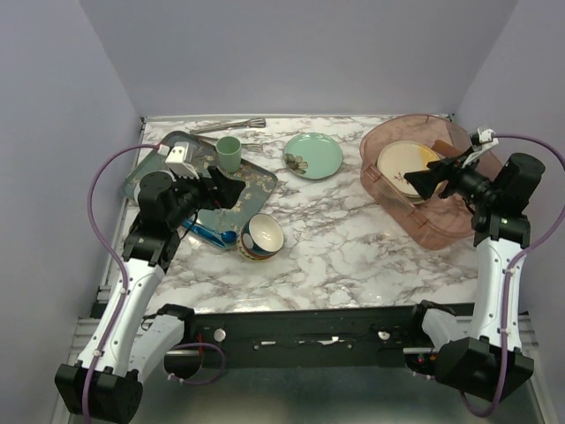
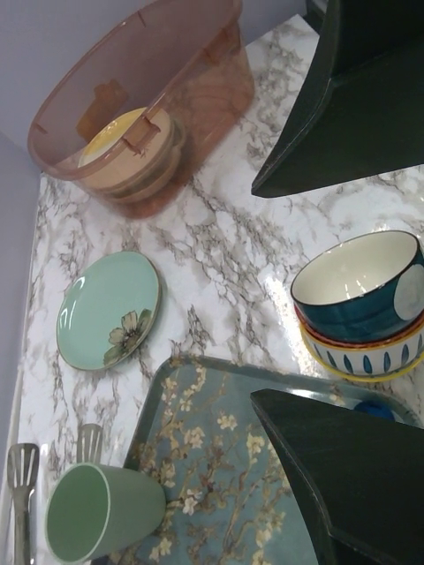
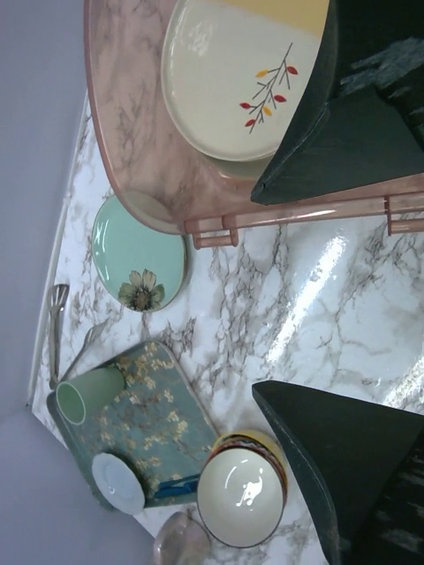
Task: Place the mixed dishes into the plastic bin
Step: Pick up the plate at the center of the board.
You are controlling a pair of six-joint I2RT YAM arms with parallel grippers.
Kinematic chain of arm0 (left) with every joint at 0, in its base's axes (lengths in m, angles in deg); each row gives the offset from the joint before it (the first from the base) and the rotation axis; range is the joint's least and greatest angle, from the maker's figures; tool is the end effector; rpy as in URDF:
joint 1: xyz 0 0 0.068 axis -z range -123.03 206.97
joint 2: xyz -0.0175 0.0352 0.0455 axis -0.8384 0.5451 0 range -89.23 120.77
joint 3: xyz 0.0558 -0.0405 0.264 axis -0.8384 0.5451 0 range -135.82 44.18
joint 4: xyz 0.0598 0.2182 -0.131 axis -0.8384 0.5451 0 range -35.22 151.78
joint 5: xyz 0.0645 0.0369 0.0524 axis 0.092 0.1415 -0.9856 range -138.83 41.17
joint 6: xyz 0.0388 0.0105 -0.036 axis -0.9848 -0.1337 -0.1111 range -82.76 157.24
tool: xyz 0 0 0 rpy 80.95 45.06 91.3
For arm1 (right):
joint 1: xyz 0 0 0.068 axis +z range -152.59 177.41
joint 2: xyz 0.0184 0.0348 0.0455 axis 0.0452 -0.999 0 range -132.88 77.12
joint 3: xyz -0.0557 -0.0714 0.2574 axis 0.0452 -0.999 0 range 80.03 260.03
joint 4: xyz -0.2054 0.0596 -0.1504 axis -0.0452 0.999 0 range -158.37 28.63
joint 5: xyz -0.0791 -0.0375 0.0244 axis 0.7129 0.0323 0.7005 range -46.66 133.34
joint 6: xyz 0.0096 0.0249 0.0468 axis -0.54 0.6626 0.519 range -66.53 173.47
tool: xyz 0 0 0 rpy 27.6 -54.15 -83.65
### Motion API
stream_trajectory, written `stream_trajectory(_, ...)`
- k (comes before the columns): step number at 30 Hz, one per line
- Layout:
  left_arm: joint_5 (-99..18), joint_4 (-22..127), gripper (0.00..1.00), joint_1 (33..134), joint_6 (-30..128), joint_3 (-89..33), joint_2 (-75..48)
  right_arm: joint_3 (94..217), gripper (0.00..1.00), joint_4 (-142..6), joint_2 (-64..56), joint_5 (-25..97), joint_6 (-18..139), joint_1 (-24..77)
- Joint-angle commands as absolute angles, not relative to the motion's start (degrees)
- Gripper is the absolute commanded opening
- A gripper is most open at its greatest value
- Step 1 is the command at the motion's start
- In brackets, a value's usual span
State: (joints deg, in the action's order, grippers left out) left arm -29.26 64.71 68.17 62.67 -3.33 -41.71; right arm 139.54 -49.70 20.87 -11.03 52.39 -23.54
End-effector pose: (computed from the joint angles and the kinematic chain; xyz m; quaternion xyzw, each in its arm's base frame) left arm 0.1866 -0.0493 0.3495 0.0149 0.7624 -0.3227 0.5607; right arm 0.2025 -0.0465 0.3817 -0.1506 0.7448 0.2539 0.5985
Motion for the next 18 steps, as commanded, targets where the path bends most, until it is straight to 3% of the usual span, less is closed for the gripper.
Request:
stream_trajectory(1, -23.87, 60.05, 0.99, 69.09, 67.82, -2.67, -39.5, 135.5, 0.89, -55.1, 24.74, -19.39, 54.43, -23.33)
stream_trajectory(10, -32.65, 57.33, 0.99, 79.2, 72.04, -4.77, -32.2, 133.21, 0.88, -56.51, 27.55, -22.48, 56.02, -23.33)
stream_trajectory(18, -42.67, 56.97, 0.99, 85.09, 77.4, -13.11, -18.24, 132.94, 0.88, -56.51, 28.78, -22.84, 56.02, -23.33)
